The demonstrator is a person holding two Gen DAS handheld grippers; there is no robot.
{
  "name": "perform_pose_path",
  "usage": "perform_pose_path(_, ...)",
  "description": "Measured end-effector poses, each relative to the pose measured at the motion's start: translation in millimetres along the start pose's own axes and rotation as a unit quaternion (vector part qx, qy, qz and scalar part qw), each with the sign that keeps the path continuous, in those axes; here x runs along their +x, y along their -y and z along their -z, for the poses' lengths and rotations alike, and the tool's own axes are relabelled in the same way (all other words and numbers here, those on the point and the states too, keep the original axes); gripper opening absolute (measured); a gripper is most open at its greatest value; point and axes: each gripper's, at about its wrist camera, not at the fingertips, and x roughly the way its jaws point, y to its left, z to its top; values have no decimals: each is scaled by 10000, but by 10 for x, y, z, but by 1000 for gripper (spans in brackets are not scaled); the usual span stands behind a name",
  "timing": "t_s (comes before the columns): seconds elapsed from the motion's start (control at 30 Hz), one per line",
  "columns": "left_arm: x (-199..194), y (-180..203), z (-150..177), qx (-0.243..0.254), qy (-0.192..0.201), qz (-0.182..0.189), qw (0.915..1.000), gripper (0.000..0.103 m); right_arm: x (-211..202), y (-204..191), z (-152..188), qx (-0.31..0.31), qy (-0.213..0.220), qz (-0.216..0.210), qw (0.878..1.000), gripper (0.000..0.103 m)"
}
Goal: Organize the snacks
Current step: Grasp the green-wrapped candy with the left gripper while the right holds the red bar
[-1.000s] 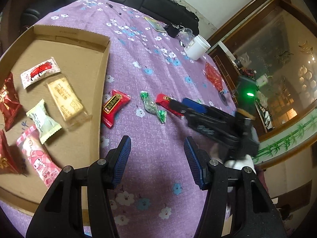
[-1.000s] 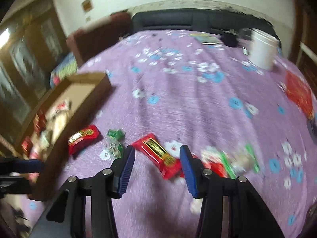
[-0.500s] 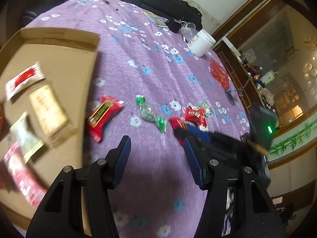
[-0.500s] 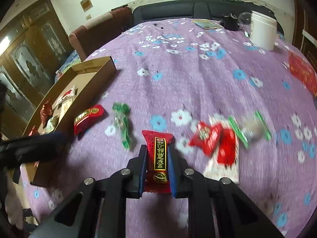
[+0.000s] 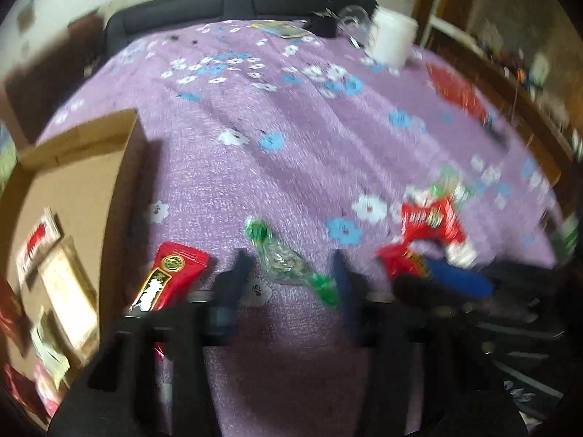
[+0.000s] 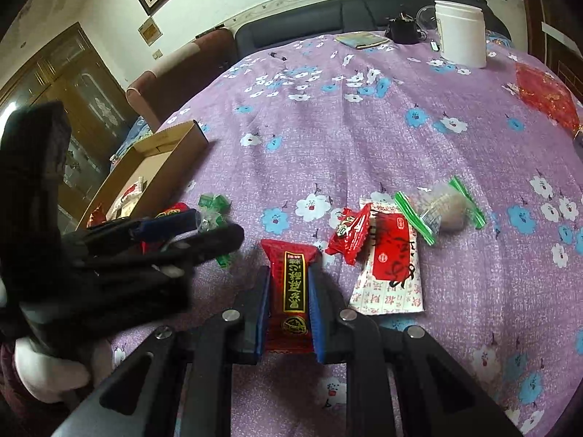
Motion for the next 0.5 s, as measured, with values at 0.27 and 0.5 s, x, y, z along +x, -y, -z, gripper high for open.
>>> perform_pose_path(0.27, -121, -77, 22, -140, 201, 385, 9990, 18, -18, -5, 14, -19, 99, 155, 9998, 22)
perform_pose_path(0.5, -505, -193, 68, -400, 441, 777, 9952, 19, -47, 35, 11, 70, 204, 138, 9997, 22)
